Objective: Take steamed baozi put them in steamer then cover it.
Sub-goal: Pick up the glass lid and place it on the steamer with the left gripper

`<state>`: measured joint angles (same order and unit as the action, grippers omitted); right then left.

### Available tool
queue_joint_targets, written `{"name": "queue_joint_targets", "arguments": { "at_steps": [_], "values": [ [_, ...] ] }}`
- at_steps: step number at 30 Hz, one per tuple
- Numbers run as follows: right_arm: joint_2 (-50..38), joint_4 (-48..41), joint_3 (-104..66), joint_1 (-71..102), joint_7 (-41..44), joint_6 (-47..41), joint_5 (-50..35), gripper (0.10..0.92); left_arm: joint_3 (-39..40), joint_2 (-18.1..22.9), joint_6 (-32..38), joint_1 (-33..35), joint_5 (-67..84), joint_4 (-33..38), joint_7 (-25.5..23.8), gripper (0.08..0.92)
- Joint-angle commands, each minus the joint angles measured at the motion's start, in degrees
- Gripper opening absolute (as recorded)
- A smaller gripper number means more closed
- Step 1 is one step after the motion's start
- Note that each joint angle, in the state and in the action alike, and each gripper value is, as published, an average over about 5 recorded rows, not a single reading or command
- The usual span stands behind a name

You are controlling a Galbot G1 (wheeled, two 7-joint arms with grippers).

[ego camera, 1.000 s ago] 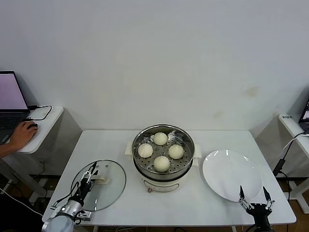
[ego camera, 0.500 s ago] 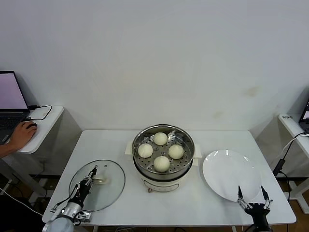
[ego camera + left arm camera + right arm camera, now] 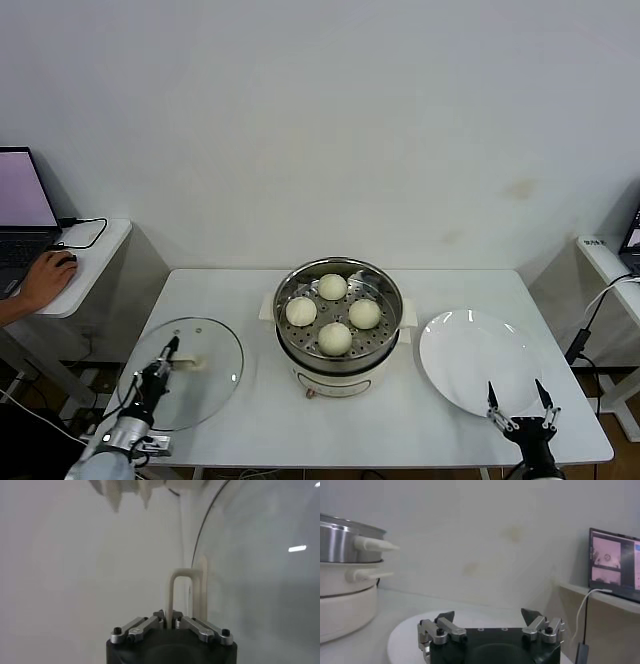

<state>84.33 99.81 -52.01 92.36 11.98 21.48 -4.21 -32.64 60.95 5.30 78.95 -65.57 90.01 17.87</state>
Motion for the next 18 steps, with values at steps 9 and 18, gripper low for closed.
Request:
{"name": "queue_joint_targets", "arguments": {
  "at_steps": [9, 18],
  "values": [
    [0.24, 1.97, 1.05, 1.01, -0.1, 0.72, 1.96, 0.823, 2.39, -12.87, -24.41, 1.92, 22.19, 30.38, -14.5, 0.148],
    [1.18, 1.72, 1.08, 0.58, -1.1, 2.04, 6.81, 0.823, 25.04, -14.2, -31.05, -15.73, 22.43, 29.5, -16.25, 0.148]
  ]
}}
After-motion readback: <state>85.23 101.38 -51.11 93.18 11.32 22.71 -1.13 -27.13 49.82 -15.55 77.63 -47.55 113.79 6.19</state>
